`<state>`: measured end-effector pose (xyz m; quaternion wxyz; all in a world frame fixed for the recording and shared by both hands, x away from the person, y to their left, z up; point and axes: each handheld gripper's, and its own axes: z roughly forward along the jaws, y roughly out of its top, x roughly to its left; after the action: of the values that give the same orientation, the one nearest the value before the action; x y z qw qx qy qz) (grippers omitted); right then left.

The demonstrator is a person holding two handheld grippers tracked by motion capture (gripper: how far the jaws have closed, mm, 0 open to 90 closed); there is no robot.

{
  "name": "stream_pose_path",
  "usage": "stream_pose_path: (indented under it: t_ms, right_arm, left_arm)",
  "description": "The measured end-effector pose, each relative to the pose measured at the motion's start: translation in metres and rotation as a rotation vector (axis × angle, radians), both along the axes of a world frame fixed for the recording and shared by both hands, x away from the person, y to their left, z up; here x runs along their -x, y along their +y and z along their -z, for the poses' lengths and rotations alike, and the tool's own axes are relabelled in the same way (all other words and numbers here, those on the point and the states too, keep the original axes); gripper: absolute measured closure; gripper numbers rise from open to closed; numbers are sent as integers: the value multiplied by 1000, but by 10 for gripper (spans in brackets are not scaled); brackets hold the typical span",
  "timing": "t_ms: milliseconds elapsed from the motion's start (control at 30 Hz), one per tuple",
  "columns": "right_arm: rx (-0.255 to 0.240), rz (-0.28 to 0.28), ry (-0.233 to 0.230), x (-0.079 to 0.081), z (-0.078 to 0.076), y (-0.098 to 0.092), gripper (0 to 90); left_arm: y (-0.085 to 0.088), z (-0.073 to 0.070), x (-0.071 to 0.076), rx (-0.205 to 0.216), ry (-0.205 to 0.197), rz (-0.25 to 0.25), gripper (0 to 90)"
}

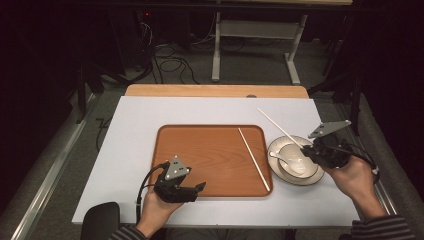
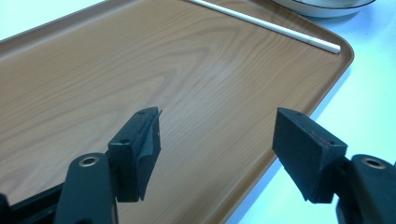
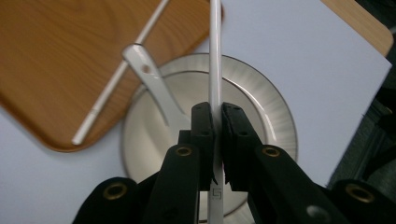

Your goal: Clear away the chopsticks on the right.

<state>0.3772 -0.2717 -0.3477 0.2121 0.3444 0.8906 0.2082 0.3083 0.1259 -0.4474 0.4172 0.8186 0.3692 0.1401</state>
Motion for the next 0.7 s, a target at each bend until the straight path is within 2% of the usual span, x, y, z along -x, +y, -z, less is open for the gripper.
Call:
stream_pose_path:
  t_ms: [67,100,167,200,233,267,333,567,700]
  right_arm:
    - [-10,-27,9,7,-1,11,858]
    - [-2,-50,15,13,-1,22,858]
    - [9,-74,21,17,1,33,858]
    - [9,-74,21,17,1,33,858]
    - [13,-77,37,19,4,42,858]
    - [13,-77,37,19,4,42,858]
    - [39,-88,49,16,12,55,858]
    - [21,-125,90,12,25,80,858]
    - [43,-115,139,6,39,98,858]
  left_arm:
    - [0,0,0,1,0,1,325]
    - [0,0,0,1,0,2,325]
    - [0,0,0,0,-2,3,325]
    - [-1,0,1,2,-3,2,325]
    - [-1,0,1,2,-3,2,324]
    - [-1,0,1,2,-3,2,324]
    - [0,0,0,1,-1,1,325]
    - [0,0,0,2,-2,2,324]
    - [0,-1,1,5,-5,0,322]
